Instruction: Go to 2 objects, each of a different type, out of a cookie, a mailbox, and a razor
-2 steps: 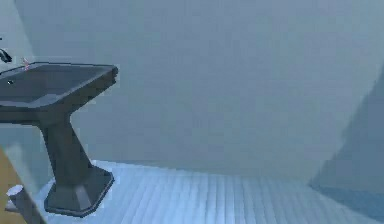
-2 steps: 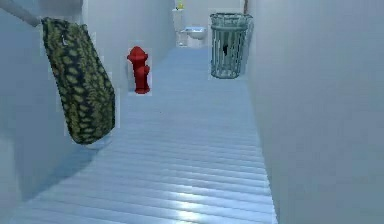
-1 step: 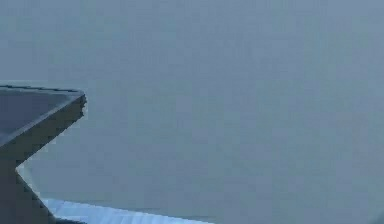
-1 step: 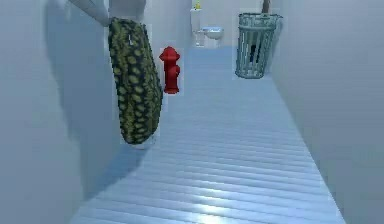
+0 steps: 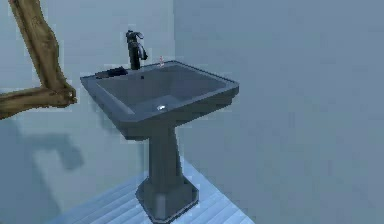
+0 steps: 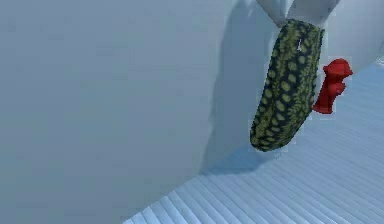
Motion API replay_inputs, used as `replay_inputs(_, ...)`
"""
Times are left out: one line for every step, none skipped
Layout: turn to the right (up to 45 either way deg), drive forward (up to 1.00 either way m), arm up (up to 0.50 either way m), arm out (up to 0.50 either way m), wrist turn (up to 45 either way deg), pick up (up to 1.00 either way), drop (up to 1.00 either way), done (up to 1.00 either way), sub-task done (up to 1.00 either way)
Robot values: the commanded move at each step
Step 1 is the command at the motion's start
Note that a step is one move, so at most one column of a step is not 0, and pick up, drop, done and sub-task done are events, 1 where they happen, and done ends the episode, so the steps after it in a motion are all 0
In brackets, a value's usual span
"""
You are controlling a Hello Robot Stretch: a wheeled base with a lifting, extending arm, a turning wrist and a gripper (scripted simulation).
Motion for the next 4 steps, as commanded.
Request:
replay_inputs(0.0, 0.35, 0.0, 0.0, 0.0, 0.0, 0.0, 0.0, 0.0)
replay_inputs(-27.0, 0.0, 0.0, 0.0, 0.0, 0.0, 0.0, 0.0, 0.0)
replay_inputs(0.0, 0.0, 0.0, 0.0, 0.0, 0.0, 0.0, 0.0, 1.0)
replay_inputs(-45.0, 0.0, 0.0, 0.0, 0.0, 0.0, 0.0, 0.0, 0.0)
